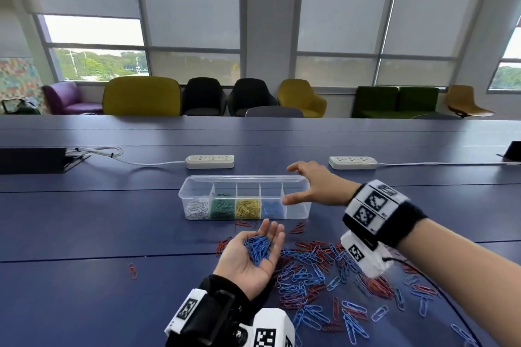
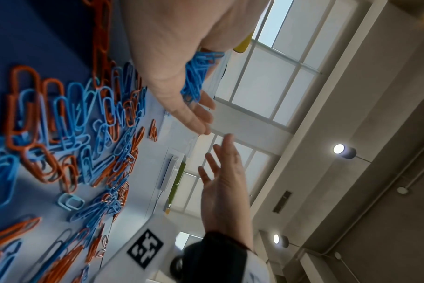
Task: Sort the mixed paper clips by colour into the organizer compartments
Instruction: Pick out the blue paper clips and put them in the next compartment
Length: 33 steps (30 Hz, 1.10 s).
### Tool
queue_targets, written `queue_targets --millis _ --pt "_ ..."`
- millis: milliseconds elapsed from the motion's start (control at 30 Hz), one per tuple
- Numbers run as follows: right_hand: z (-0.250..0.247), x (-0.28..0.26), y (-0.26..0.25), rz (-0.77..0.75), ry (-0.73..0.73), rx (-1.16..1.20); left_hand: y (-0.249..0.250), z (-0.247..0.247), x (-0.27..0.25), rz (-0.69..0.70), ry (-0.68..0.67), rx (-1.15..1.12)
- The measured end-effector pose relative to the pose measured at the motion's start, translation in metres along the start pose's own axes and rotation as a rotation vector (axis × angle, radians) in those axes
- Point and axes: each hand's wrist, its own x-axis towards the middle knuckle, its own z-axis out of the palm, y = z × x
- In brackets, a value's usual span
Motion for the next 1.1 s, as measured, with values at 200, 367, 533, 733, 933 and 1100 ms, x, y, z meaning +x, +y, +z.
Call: queue_targets --millis 200,367,533,733,933,1100 --pt "0.024 0.03 0.008 0.108 -0.209 -0.233 0.006 -0.001 -0.004 0.021 0.02 -0.033" --pt "0.041 0.034 0.016 0.079 -0.114 -0.23 0.021 0.025 -0.003 0.067 0.005 0.247" --pt "0.045 0.034 0.017 0.077 -0.072 -0.203 0.033 0.081 0.046 0.246 0.024 0.636" --pt "0.046 0.033 0.017 0.074 -0.078 -0.2 0.043 0.094 0.116 0.455 0.147 0.882" --pt "0.046 0.034 0.019 0.062 -0.076 -0.166 0.053 0.088 0.134 0.541 0.267 1.507" --pt "0.039 0.029 0.014 0.065 -0.094 -0.202 0.056 0.087 0.128 0.451 0.238 1.807"
